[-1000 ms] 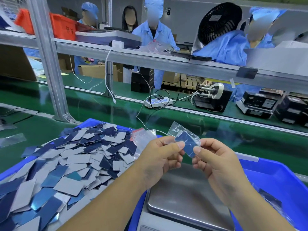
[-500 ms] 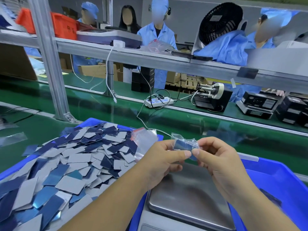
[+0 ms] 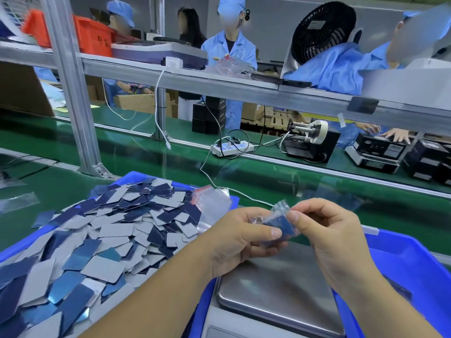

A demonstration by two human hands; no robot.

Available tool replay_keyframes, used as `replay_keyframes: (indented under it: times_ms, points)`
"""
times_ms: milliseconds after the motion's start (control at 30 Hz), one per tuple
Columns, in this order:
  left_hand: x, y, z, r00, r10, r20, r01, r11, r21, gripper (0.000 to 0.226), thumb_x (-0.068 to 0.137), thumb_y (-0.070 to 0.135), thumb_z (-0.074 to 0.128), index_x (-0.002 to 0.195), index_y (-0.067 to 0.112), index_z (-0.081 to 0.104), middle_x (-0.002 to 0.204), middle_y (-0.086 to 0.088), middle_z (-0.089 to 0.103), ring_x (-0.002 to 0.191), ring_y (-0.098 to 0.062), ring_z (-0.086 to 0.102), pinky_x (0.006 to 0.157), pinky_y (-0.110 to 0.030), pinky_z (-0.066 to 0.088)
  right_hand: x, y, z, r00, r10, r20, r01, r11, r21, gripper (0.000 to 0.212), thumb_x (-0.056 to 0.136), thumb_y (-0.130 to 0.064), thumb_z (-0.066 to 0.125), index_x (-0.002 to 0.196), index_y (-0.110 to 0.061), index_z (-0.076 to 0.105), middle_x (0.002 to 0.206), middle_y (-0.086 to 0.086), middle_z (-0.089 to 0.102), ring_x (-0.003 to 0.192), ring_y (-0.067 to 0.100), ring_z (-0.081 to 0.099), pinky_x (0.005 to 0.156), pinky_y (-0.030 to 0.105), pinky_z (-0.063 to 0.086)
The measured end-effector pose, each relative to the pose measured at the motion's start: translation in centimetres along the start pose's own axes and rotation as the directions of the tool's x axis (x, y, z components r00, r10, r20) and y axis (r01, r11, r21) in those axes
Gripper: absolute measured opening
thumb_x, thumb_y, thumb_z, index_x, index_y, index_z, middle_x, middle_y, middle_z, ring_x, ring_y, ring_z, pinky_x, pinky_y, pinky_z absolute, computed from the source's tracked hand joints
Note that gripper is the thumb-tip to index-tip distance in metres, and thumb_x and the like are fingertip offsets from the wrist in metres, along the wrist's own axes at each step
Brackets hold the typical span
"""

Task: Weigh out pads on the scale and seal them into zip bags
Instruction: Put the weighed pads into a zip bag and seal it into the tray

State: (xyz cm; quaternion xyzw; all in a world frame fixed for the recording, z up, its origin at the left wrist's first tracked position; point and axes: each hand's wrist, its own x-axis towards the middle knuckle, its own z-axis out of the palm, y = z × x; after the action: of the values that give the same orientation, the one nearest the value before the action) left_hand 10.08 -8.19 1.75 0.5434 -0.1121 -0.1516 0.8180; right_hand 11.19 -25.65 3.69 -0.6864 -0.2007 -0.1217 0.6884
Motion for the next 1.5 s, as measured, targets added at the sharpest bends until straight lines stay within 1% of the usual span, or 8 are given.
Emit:
replay_keyframes:
  times_ms: [100, 233, 433, 700, 933, 1100, 1267, 1500]
  points:
    - [0.1, -0.1, 0.0, 1.000, -0.004, -0.003, 0.004, 1.000, -0.007, 0.028, 0.079, 0.006, 0.072, 0.106, 0.009, 0.074, 0.102, -0.015, 0.074, 0.090, -0.026, 0.073, 0.075, -0.031, 0.059, 0.2, 0.2, -0.2, 1.000, 0.009, 0.007, -0.009, 1.000, 0.007, 0.014, 0.072, -0.013, 0.081, 0.081, -0.022, 0.076, 0.072, 0.002, 0.071, 0.068, 0.014, 0.064, 0.063, 0.026, 0.053]
    - [0.2, -0.4, 0.3, 1.000, 0.029, -0.005, -0.029, 1.000, 0.001, 0.023, 0.078, 0.005, 0.073, 0.100, 0.011, 0.076, 0.103, -0.014, 0.074, 0.094, -0.027, 0.073, 0.080, -0.034, 0.060, 0.3, 0.3, -0.3, 1.000, -0.022, 0.021, 0.021, 0.999, 0.045, 0.034, 0.080, 0.008, 0.072, 0.086, -0.026, 0.071, 0.071, -0.002, 0.065, 0.064, 0.013, 0.059, 0.060, 0.024, 0.052]
    - [0.4, -0.4, 0.5, 0.991, 0.109, -0.080, -0.112, 0.993, -0.032, 0.015, 0.077, 0.008, 0.072, 0.087, 0.017, 0.077, 0.099, -0.015, 0.075, 0.085, -0.027, 0.073, 0.076, -0.033, 0.060, 0.2, -0.2, -0.5, 0.997, 0.014, 0.076, -0.015, 1.000, 0.003, 0.020, 0.078, -0.012, 0.072, 0.091, -0.028, 0.071, 0.076, -0.003, 0.066, 0.068, 0.012, 0.058, 0.063, 0.025, 0.050]
    - [0.6, -0.7, 0.4, 0.987, 0.142, -0.082, -0.131, 0.984, 0.124, 0.017, 0.075, 0.015, 0.076, 0.092, 0.019, 0.075, 0.088, -0.002, 0.074, 0.084, -0.020, 0.069, 0.072, -0.031, 0.055, 0.2, 0.2, -0.8, 0.995, -0.099, 0.021, 0.100, 0.986, -0.130, 0.038, 0.085, 0.008, 0.069, 0.091, -0.030, 0.068, 0.075, -0.002, 0.069, 0.068, 0.011, 0.062, 0.064, 0.022, 0.052]
    - [0.7, -1.0, 0.5, 0.955, 0.244, -0.169, -0.202, 0.951, 0.234, 0.009, 0.080, 0.011, 0.077, 0.083, 0.020, 0.077, 0.089, -0.007, 0.074, 0.087, -0.022, 0.067, 0.081, -0.042, 0.052, 0.0, 0.6, -0.4, 0.991, -0.028, 0.133, 0.065, 0.958, -0.279, 0.022, 0.079, -0.022, 0.070, 0.096, -0.035, 0.063, 0.082, -0.005, 0.067, 0.070, 0.013, 0.061, 0.064, 0.029, 0.052]
    - [1.0, -0.8, 0.1, 0.944, 0.225, -0.243, -0.180, 0.964, 0.196, 0.009, 0.074, 0.016, 0.077, 0.076, 0.025, 0.077, 0.084, -0.009, 0.070, 0.084, -0.027, 0.061, 0.077, -0.043, 0.045, 0.3, 1.3, -0.9, 0.991, 0.024, 0.134, 0.027, 0.932, -0.361, 0.029, 0.085, -0.007, 0.073, 0.096, -0.033, 0.064, 0.082, -0.008, 0.066, 0.073, 0.010, 0.060, 0.066, 0.025, 0.049]
    - [1.0, -0.7, -0.1, 0.957, 0.167, -0.237, -0.136, 0.981, 0.139, 0.007, 0.071, 0.019, 0.077, 0.076, 0.024, 0.077, 0.086, -0.011, 0.065, 0.087, -0.030, 0.059, 0.081, -0.050, 0.045, 0.7, 1.8, -1.1, 0.996, 0.004, 0.091, 0.028, 0.938, -0.346, 0.038, 0.083, -0.003, 0.075, 0.091, -0.039, 0.065, 0.075, -0.007, 0.070, 0.066, 0.008, 0.061, 0.062, 0.019, 0.047]
    - [0.9, -0.5, -1.0, 0.978, 0.087, -0.191, -0.071, 0.993, 0.093, 0.007, 0.072, 0.013, 0.078, 0.070, 0.019, 0.075, 0.086, -0.009, 0.071, 0.074, -0.018, 0.069, 0.070, -0.036, 0.059, 1.0, 1.9, -1.6, 0.994, 0.087, 0.067, -0.075, 0.983, -0.166, 0.020, 0.068, -0.018, 0.071, 0.082, -0.031, 0.068, 0.068, -0.006, 0.065, 0.065, 0.012, 0.055, 0.069, 0.038, 0.046]
